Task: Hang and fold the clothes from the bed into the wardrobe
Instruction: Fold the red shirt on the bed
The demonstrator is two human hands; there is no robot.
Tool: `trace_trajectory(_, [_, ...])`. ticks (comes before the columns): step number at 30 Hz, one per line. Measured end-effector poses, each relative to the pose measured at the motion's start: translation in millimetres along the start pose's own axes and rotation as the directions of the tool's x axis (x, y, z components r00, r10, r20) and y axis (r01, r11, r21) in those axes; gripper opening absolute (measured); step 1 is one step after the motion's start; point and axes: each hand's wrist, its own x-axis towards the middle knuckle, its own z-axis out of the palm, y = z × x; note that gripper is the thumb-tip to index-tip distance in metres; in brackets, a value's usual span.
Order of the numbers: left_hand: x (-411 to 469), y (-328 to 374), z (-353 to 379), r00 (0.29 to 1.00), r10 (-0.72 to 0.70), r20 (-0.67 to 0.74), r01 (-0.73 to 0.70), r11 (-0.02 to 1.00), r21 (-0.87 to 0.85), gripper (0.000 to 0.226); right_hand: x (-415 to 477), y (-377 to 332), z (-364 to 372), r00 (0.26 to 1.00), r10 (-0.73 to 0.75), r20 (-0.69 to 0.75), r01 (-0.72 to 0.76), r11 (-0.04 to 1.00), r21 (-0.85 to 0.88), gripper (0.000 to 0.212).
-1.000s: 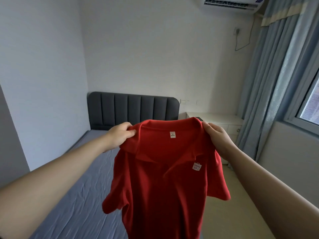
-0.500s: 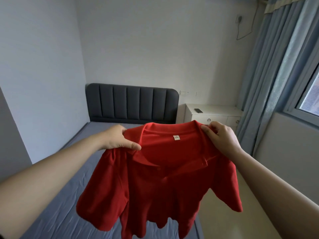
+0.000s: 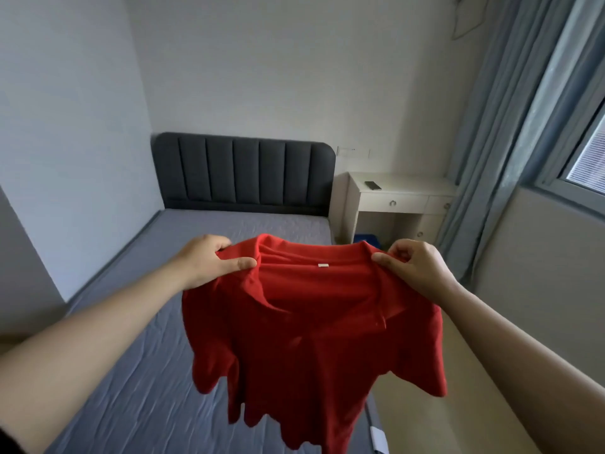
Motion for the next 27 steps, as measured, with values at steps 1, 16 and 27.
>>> trace_trajectory(1, [-2, -1, 3, 1.0, 0.011, 0.028, -0.011, 1.0, -0.009, 0.069, -4, 4, 3, 1.0, 0.012, 0.014, -0.013, 1.0, 0.025, 0.047])
trace_trajectory(16, [-83, -5, 42, 0.919, 0.094, -0.384, -0.025, 0.983, 0.18, 0.025, -39, -14, 50, 0.999, 0.012, -0.049, -0.002, 0.98, 0.198, 0.038])
trace_trajectory(27, [-147, -32, 32, 0.933, -0.082, -0.351, 0.019, 0.984, -0.179, 0.032, -126, -75, 45, 0.996, 0.049, -0.071, -0.049, 0.999, 0.013, 0.059])
